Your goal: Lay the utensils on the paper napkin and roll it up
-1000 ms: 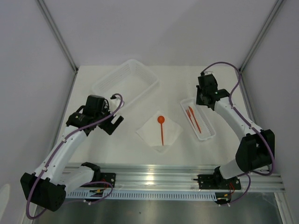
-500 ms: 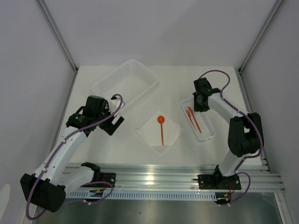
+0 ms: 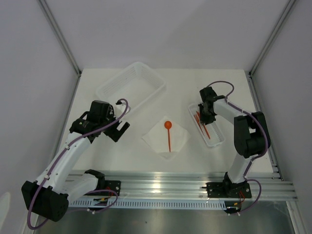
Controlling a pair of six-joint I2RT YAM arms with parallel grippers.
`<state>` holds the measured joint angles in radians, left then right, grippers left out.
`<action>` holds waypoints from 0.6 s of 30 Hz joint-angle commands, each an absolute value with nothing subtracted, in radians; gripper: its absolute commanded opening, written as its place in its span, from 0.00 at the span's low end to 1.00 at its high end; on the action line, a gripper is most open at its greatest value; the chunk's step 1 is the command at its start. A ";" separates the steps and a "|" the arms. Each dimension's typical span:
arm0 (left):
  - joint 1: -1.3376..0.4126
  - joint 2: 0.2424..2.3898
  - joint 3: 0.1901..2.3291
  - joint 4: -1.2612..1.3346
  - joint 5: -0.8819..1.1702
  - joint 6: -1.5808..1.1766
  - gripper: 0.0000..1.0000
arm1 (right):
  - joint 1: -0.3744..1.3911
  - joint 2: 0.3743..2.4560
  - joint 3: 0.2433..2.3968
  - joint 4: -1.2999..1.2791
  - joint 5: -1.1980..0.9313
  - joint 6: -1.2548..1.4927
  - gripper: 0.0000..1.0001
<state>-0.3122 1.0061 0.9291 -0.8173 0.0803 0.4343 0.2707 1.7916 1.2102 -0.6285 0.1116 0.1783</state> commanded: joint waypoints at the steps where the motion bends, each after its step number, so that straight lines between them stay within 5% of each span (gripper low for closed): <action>1: -0.318 1.002 0.925 -0.796 0.086 0.414 0.99 | 0.267 1.819 1.204 -0.612 0.081 0.164 0.24; 9: -0.318 1.002 0.927 -0.795 0.084 0.413 1.00 | 0.261 1.862 1.203 -0.607 0.121 0.183 0.18; 15: -0.318 1.000 0.923 -0.796 0.083 0.413 1.00 | 0.258 1.887 1.198 -0.606 0.136 0.175 0.24; 18: -0.318 1.000 0.922 -0.796 0.080 0.413 1.00 | 0.253 1.893 1.192 -0.597 0.140 0.178 0.11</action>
